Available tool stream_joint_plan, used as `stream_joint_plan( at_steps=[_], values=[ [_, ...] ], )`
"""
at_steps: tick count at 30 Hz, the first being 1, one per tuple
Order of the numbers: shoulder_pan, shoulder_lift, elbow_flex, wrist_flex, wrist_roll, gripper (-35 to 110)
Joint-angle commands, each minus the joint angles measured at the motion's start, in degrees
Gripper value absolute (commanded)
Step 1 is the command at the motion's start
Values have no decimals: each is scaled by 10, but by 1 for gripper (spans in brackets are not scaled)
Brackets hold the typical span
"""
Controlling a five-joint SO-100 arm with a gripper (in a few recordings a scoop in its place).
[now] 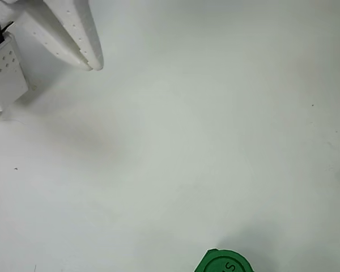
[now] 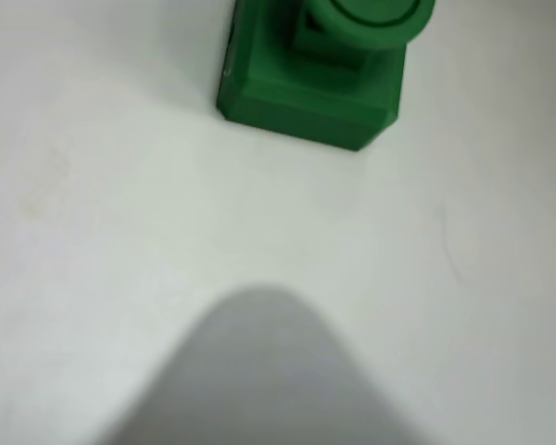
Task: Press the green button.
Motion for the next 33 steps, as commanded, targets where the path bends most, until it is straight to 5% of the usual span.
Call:
stream_joint_plan(
  at_steps=[1,12,24,33],
  values=[
    [3,142,126,-61,8,0],
    [-22,394,400,-169,38,0],
    [-38,398,650,-347,84,0],
    [-12,396,650,-219,76,0]
  ],
)
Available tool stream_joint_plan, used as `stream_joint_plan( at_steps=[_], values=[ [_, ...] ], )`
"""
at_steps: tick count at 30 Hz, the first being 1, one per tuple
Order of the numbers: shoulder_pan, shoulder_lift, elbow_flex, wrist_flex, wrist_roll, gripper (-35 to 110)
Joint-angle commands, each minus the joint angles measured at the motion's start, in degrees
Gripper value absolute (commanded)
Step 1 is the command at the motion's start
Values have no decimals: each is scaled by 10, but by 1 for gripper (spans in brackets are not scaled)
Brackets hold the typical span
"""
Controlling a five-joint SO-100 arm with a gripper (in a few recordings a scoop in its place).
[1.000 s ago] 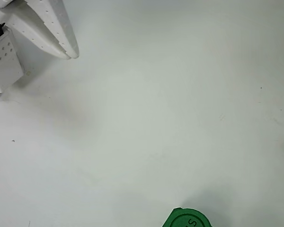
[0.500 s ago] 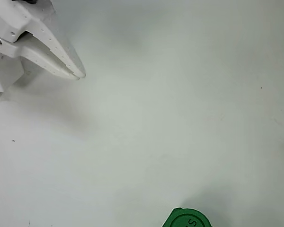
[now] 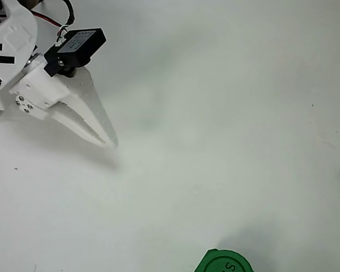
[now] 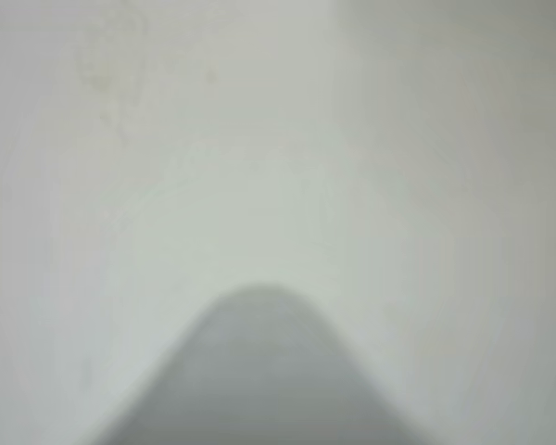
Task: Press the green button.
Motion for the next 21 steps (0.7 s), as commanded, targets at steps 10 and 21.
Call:
stream_joint_plan(
  at_steps=[10,21],
  values=[
    [36,12,-3,222,53,0],
    [33,12,-3,222,29,0]
  ],
)
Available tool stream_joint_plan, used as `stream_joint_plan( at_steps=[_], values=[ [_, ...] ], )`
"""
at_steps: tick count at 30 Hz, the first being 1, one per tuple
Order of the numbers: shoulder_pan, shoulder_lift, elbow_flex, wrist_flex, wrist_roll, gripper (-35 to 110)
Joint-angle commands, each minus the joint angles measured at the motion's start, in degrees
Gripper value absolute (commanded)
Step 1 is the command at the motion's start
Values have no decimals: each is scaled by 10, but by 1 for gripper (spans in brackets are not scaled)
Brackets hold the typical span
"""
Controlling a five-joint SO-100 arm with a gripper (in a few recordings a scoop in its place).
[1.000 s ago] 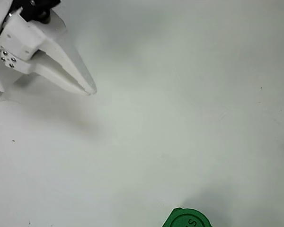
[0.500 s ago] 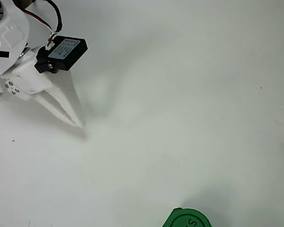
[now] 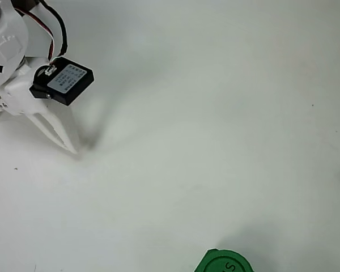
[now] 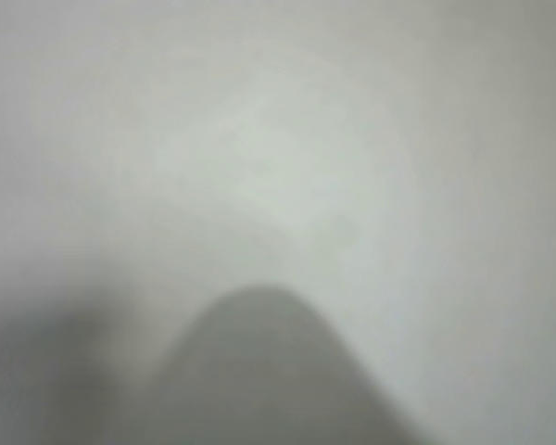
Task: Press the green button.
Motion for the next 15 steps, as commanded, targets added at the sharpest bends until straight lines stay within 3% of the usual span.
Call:
stream_joint_plan(
  at_steps=[1,15],
  values=[
    [5,8,-3,15,-11,0],
    [6,8,-3,15,-11,0]
  ],
)
